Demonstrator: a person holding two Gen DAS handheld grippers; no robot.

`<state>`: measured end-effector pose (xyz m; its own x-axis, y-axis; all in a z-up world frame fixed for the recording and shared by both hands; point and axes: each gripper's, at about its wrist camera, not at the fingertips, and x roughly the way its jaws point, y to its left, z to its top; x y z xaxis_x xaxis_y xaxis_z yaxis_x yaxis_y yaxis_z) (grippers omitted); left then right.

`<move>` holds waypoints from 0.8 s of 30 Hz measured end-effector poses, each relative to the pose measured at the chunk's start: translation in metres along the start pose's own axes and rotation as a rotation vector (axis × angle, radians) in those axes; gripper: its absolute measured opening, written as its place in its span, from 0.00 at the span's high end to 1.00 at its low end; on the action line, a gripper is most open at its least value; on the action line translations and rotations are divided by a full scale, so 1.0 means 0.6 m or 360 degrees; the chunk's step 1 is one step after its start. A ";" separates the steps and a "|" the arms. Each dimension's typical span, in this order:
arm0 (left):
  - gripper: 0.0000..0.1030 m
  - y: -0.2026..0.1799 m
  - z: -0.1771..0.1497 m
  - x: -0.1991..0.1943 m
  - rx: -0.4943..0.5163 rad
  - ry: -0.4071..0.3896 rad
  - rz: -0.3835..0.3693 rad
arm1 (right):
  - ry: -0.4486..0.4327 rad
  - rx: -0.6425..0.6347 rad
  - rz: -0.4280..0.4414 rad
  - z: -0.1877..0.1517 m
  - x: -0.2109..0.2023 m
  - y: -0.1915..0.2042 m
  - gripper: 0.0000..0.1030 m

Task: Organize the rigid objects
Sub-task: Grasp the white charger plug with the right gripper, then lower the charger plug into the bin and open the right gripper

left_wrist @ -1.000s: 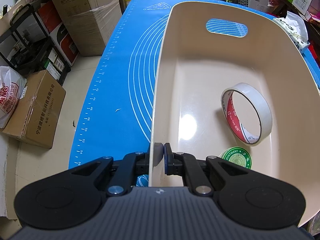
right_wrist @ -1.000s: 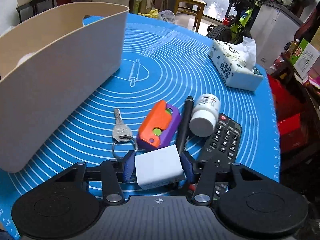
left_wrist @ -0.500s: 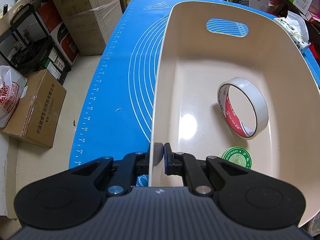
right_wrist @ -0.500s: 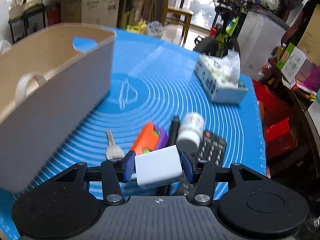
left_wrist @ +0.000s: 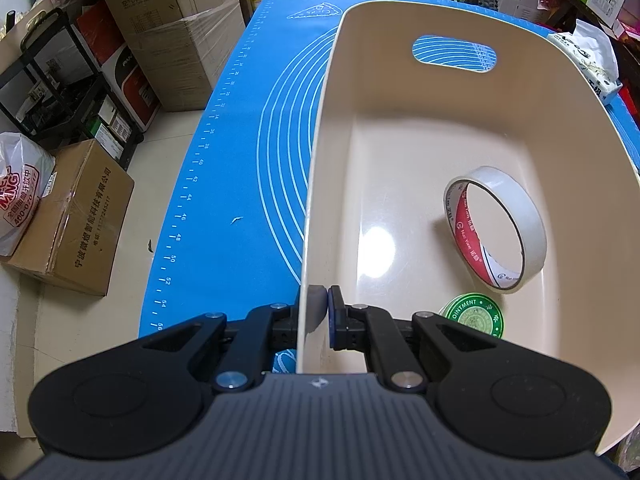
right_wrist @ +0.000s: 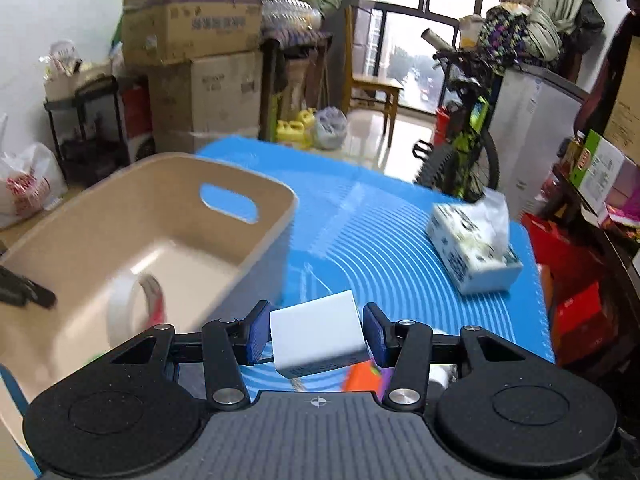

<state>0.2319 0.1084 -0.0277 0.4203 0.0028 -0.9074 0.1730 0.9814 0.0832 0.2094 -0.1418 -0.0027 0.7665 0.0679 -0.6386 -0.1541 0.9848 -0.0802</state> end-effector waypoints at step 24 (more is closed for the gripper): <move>0.90 -0.001 0.001 -0.002 0.0012 0.0002 0.0007 | 0.0082 -0.0167 0.0373 0.041 0.025 0.191 0.46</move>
<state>0.2318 0.1077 -0.0265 0.4200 0.0073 -0.9075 0.1780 0.9799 0.0903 0.2186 -0.0240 -0.0026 0.6699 0.2812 -0.6871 -0.3894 0.9211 -0.0027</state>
